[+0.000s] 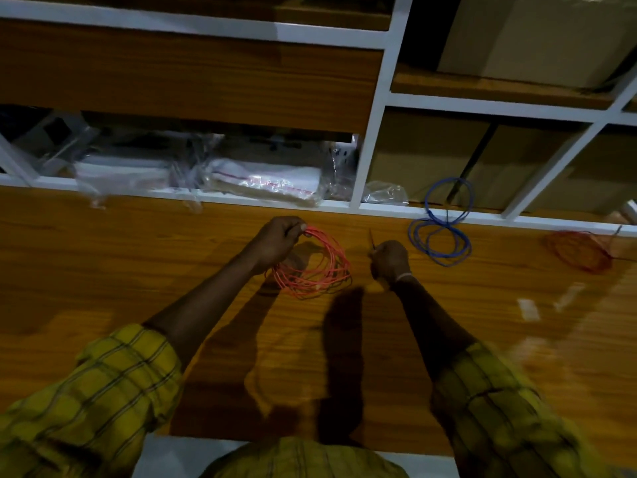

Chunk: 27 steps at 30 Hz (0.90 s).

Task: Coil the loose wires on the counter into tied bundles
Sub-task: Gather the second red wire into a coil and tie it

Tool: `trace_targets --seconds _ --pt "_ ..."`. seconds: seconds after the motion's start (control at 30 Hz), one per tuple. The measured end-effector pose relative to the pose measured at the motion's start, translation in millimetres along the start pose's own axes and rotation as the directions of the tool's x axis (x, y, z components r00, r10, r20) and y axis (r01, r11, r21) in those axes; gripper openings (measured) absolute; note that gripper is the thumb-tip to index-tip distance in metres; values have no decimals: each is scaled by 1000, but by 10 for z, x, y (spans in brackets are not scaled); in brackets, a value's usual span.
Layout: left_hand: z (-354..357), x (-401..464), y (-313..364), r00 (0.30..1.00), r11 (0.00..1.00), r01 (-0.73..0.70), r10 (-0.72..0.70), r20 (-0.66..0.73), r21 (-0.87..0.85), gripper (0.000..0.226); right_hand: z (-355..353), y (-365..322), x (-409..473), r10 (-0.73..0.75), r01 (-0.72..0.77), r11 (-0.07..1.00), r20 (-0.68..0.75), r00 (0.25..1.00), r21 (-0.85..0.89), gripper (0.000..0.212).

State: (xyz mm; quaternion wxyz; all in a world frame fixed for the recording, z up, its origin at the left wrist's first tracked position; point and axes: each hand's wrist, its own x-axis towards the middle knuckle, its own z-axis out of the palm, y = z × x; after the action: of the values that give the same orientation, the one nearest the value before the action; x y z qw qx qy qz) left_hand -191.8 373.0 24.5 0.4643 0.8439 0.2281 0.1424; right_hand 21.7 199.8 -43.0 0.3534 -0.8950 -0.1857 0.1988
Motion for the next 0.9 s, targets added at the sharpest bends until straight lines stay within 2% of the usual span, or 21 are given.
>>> trace_targets --seconds 0.03,0.1,0.2,0.3,0.43,0.53,0.67,0.73,0.9 --pt "6 8 7 1000 1000 3 -3 4 -1 34 -100 -32 -61 32 -31 986 -7 999 162 23" --pt "25 27 26 1000 1000 0 0 11 -9 35 -348 -151 -233 3 12 932 -40 999 363 19" --pt "69 65 65 1000 999 -18 19 16 -41 33 -654 -428 -565 -79 96 843 -55 995 530 11" --pt "155 104 110 998 998 -53 54 22 -36 32 -815 -667 -898 -110 128 794 -66 992 594 9" --pt "329 105 162 997 997 -71 71 4 -43 35 -788 -757 -1203 -169 215 833 -137 976 510 9" --pt "457 90 229 996 996 -92 92 0 -8 28 -724 -686 -1329 -198 266 863 -196 960 429 10" --pt "558 79 303 990 990 -142 142 -7 20 26 -672 -550 -1351 -228 290 920 -242 943 263 8" --pt "593 62 341 988 987 -156 157 -17 26 27 -672 -482 -1343 -259 315 932 -278 925 180 8" --pt "667 4 389 987 987 -158 158 -32 -2 26 -717 -418 -1404 -295 345 934 -340 893 95 8"
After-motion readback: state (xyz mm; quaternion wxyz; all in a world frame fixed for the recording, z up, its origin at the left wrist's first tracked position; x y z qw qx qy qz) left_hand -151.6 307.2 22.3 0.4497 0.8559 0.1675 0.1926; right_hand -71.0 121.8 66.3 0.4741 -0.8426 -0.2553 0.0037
